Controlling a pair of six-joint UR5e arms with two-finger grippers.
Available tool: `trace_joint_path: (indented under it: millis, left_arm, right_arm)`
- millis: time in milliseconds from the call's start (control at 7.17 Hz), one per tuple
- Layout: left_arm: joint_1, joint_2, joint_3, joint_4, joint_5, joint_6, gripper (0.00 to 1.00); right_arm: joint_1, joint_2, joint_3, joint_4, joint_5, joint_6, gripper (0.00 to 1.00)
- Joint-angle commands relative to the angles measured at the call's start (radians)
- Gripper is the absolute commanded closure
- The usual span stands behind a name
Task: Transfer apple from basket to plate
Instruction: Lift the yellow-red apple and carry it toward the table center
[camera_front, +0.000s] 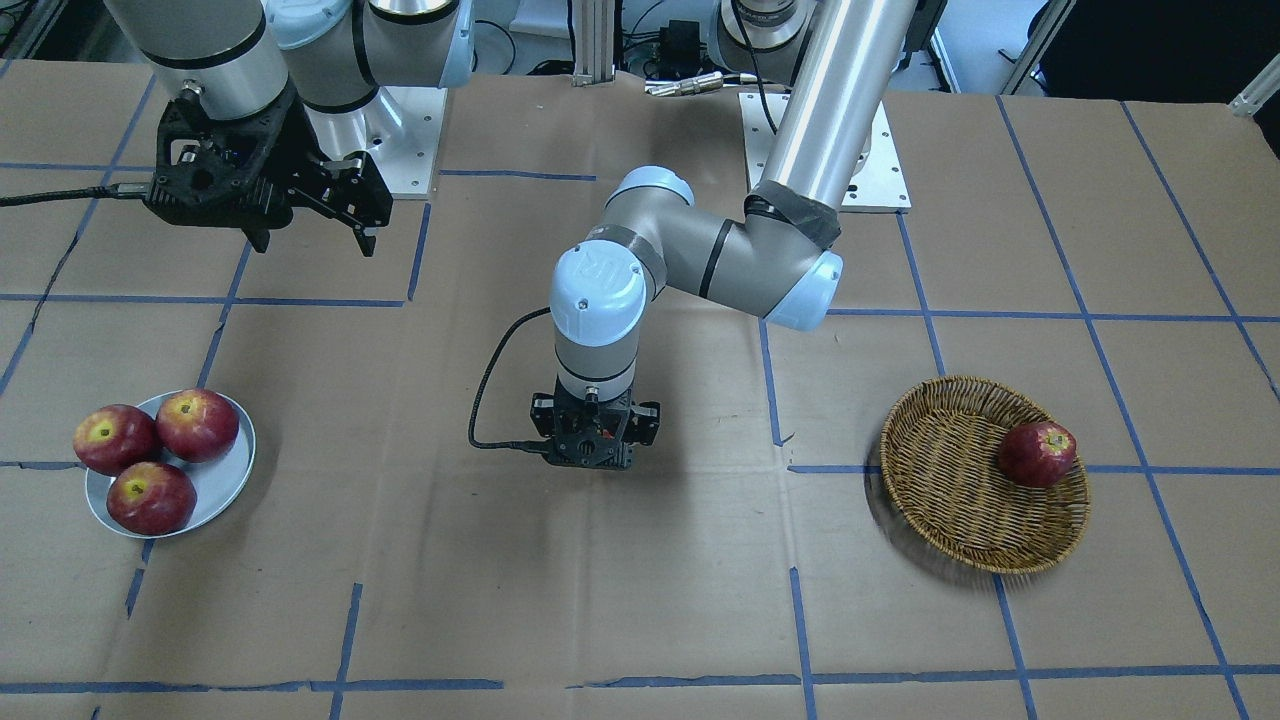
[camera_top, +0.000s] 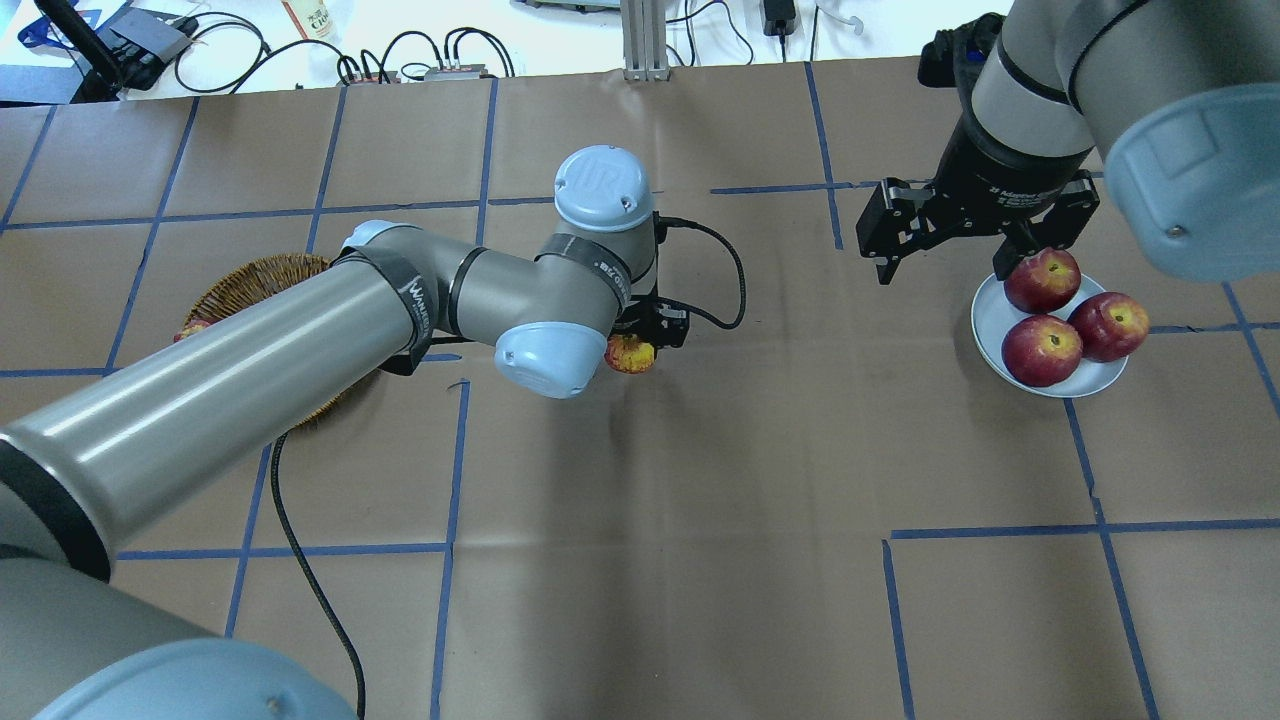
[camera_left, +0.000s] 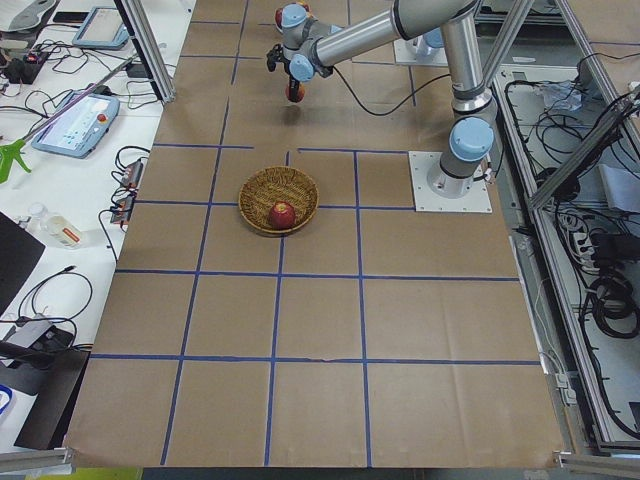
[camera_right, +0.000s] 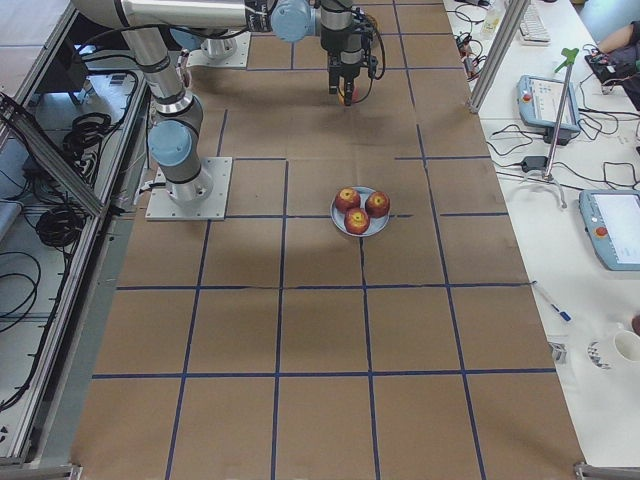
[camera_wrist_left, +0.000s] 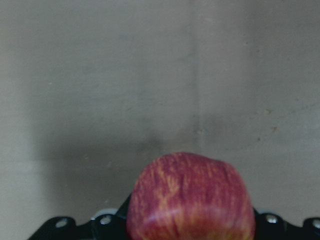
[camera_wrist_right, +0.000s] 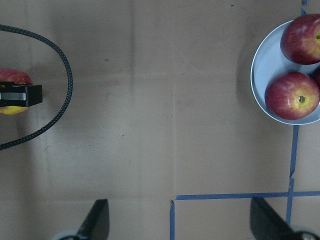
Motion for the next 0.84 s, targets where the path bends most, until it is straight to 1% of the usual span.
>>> trace_joint_path:
  millis: [0, 140, 279, 419, 558, 698]
  left_arm:
    - [-0.015, -0.032, 0.037, 0.001, 0.001, -0.002, 0.59]
    - [-0.017, -0.043, 0.04, 0.001, 0.004, -0.002, 0.55]
    - [-0.017, -0.054, 0.04, 0.001, 0.002, -0.002, 0.54]
    - [-0.017, -0.057, 0.04, 0.001, 0.007, -0.001, 0.45]
    - [-0.017, -0.057, 0.042, 0.001, 0.007, -0.001, 0.18]
    - [-0.017, -0.055, 0.04, 0.001, 0.006, -0.001, 0.01]
  right_arm:
    - [0.0, 0.0, 0.0, 0.0, -0.002, -0.001, 0.0]
    - [-0.002, 0.0, 0.0, -0.002, -0.002, -0.002, 0.0]
    - [0.0, 0.0, 0.002, -0.003, -0.002, -0.001, 0.0]
    - [0.0, 0.0, 0.002, -0.006, 0.0, -0.001, 0.0]
    - [0.0, 0.002, 0.0, -0.006, -0.002, -0.002, 0.0]
    - [-0.002, 0.0, 0.0, -0.008, 0.001, -0.002, 0.0]
